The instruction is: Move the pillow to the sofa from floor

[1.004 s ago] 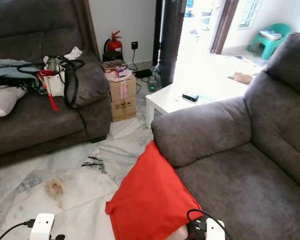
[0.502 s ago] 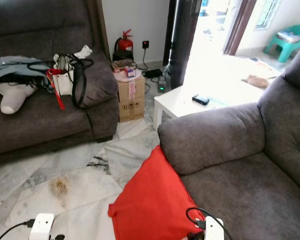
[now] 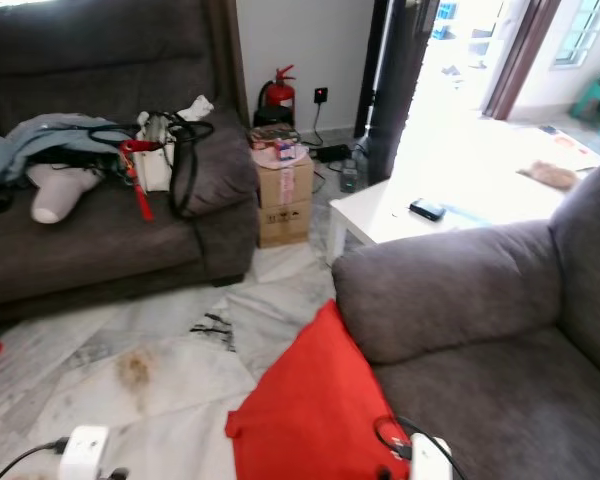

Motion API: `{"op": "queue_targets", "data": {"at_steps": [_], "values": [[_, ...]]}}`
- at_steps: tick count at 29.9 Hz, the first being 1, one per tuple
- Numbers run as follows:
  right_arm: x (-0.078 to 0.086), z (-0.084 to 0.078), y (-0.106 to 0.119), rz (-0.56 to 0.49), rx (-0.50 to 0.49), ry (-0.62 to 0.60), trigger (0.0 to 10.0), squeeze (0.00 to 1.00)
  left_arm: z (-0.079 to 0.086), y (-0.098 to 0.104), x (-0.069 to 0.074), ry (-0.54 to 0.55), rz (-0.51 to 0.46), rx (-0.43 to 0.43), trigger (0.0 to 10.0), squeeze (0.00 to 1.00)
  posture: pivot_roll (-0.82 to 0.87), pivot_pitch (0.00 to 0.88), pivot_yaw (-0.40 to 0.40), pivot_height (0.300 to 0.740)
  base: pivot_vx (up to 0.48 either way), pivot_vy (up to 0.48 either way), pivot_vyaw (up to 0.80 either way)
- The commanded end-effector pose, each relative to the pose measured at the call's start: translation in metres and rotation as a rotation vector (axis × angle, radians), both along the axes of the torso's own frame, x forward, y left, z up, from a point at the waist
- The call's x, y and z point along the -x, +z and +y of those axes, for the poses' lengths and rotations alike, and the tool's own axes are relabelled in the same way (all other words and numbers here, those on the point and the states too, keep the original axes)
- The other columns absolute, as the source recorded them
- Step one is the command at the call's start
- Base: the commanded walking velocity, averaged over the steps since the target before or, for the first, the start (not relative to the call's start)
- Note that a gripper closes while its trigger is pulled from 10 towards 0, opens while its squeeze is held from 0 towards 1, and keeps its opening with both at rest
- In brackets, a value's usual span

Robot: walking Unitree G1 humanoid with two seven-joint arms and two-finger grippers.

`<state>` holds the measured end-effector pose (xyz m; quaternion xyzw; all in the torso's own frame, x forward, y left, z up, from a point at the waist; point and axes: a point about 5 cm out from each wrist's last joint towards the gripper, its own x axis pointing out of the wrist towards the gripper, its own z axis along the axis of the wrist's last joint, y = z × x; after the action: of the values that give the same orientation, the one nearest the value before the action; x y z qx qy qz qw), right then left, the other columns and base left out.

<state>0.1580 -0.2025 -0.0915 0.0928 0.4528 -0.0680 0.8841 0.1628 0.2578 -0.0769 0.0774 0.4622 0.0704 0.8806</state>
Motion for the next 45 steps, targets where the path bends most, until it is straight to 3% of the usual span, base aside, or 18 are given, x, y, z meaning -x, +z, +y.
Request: {"op": "queue_targets", "data": {"at_steps": [1,20,31,40,43,44,45], "values": [[0.010,-0.009,-0.002,0.030,0.021,-0.015,10.0,0.00,-0.008,0.000,-0.006,-0.012,-0.018,0.020,10.0,0.00,-0.03,0.009,-0.035,0.740,0.000,0.000,0.00],[0.009,-0.009,-0.002,0.029,0.018,-0.013,10.0,0.00,-0.008,0.001,-0.006,-0.024,-0.018,0.025,10.0,0.00,-0.03,0.011,-0.029,0.740,0.000,0.000,0.00],[-0.004,-0.003,0.003,-0.035,-0.009,-0.010,10.0,0.00,-0.006,0.006,-0.016,-0.037,-0.042,0.011,10.0,0.00,-0.02,0.002,-0.011,0.740,0.000,0.000,0.00],[-0.030,0.002,0.017,-0.202,-0.015,-0.006,10.0,0.00,0.004,0.022,-0.035,0.128,-0.240,-0.048,10.0,0.00,0.02,0.000,0.008,0.740,0.000,0.000,0.00],[-0.033,0.004,0.019,-0.226,-0.025,-0.022,10.0,0.00,0.005,0.026,-0.038,0.129,-0.267,-0.060,10.0,0.00,0.03,0.000,0.012,0.740,0.000,0.000,0.00],[-0.039,0.003,0.023,-0.255,0.011,-0.010,10.0,0.00,0.008,0.041,-0.058,0.098,-0.375,-0.085,10.0,0.00,0.03,0.000,0.015,0.740,0.000,0.000,0.00],[-0.065,0.005,0.041,-0.384,0.027,-0.010,10.0,0.00,0.011,0.063,-0.079,0.064,-0.512,-0.122,10.0,0.00,0.04,0.000,0.016,0.740,0.000,0.000,0.00]]}}
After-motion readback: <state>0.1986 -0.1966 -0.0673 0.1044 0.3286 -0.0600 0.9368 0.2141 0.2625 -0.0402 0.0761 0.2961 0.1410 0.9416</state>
